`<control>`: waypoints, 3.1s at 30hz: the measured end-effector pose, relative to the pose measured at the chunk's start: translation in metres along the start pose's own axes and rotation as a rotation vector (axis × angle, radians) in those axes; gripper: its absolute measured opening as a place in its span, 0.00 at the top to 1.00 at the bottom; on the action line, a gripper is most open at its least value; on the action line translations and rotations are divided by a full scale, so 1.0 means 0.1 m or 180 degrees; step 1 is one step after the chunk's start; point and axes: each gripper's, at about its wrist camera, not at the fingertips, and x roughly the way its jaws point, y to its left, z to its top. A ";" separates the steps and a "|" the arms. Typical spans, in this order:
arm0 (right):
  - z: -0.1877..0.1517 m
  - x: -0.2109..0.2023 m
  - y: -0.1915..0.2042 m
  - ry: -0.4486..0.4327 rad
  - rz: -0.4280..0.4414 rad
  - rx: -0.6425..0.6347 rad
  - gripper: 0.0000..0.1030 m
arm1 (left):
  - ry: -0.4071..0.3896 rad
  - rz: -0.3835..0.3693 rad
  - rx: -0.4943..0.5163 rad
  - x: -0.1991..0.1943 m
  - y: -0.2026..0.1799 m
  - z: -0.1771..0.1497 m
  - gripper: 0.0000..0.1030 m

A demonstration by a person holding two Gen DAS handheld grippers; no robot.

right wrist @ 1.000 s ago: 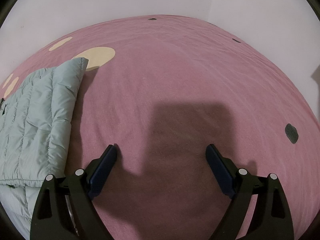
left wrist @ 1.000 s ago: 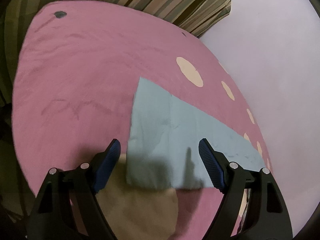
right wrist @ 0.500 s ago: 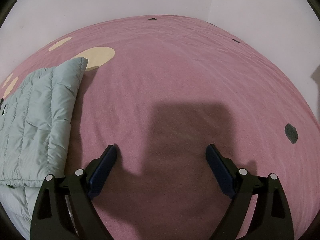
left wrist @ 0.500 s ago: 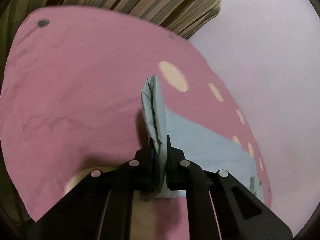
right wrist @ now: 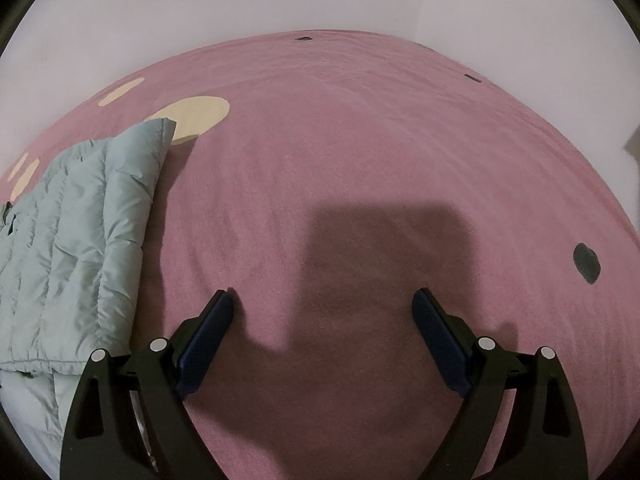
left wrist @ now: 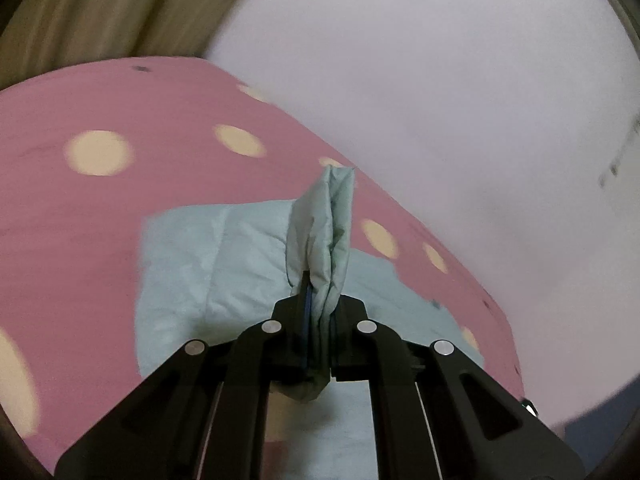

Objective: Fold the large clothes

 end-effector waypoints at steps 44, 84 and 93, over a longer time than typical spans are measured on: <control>0.01 0.00 -0.01 -0.0008 0.0079 0.0055 0.12 | 0.1126 -0.0413 0.1298 1.52 -2.26 -1.55 0.33; 0.10 -0.20 1.39 0.0459 0.0951 -0.0673 0.84 | 0.0952 0.1162 0.1379 1.90 -0.29 -0.64 0.34; 0.42 -0.70 1.64 -0.0080 0.1043 -0.0699 0.56 | 0.0570 0.0805 0.1541 1.80 -0.80 -0.33 0.34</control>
